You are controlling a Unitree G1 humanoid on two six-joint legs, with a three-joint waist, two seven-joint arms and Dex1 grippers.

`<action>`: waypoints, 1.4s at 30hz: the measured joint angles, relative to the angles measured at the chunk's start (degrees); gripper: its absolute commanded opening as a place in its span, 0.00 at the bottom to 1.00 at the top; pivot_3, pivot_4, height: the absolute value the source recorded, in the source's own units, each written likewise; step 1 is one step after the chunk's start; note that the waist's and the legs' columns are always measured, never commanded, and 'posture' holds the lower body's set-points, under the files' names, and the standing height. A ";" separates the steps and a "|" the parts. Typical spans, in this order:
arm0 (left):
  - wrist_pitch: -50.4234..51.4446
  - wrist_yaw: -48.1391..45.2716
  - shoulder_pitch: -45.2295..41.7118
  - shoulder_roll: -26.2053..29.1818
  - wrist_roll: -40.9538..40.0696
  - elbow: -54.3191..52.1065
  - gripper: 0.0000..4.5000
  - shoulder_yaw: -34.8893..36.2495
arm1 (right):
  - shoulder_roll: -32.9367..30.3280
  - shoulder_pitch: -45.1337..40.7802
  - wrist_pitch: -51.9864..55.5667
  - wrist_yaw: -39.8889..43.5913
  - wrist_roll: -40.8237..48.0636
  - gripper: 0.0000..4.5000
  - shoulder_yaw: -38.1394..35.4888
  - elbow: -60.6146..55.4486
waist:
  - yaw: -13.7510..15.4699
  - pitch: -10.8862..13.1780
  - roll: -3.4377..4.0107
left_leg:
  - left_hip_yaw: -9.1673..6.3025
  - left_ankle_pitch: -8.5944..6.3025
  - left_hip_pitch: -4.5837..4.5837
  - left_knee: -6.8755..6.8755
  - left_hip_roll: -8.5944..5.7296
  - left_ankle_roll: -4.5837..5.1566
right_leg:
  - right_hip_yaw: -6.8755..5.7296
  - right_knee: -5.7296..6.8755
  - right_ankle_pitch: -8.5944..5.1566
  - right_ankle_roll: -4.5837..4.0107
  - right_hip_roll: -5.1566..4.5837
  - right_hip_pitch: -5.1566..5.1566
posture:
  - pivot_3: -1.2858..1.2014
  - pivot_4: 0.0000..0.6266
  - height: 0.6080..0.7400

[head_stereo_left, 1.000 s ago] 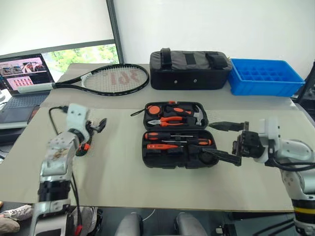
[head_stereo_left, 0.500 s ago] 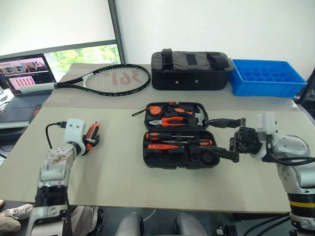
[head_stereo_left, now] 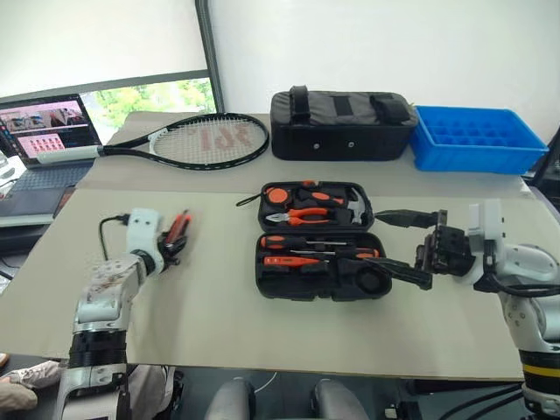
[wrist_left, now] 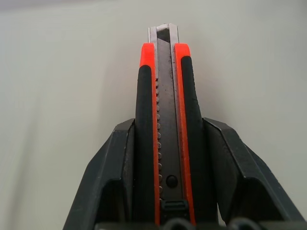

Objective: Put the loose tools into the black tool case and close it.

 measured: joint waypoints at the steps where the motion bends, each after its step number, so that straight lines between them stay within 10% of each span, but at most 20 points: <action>1: -2.00 -3.99 -0.93 0.00 -1.17 -1.45 0.36 -1.92 | 0.00 0.12 0.00 -0.14 0.00 1.00 -0.08 -0.02 | 0.15 0.00 0.00 | 0.00 0.00 -0.06 0.01 0.00 -0.01 | 0.00 -0.02 0.00 0.00 -0.03 -0.03 | 0.52 0.24 0.75; 16: -14.71 -31.15 -16.73 -3.15 4.63 -0.56 0.36 -31.58 | -3.39 17.51 -1.85 1.72 -0.95 1.00 -10.38 -0.41 | -0.31 0.05 0.07 | -0.09 -0.01 -0.50 0.10 -0.14 0.06 | 0.13 -0.26 -0.05 0.09 0.27 -0.02 | 0.52 0.24 0.75; 35: -5.95 -28.60 -17.26 -5.23 12.45 -1.35 0.36 -36.52 | -2.86 25.67 -3.46 2.24 -0.58 1.00 -17.96 -2.67 | -0.64 0.09 0.05 | -0.07 -0.01 -0.52 0.12 -0.12 0.06 | 0.25 -0.03 -0.31 0.54 0.34 0.11 | 0.52 0.24 0.75; 42: -3.07 -28.50 -17.79 -4.62 12.65 -2.09 0.98 -35.78 | -2.87 24.77 -3.46 2.28 -0.57 1.00 -17.94 -2.58 | -0.52 0.08 0.06 | -0.07 -0.01 -0.52 0.12 -0.12 0.06 | 0.25 -0.05 -0.32 0.54 0.33 0.11 | 0.52 0.24 0.75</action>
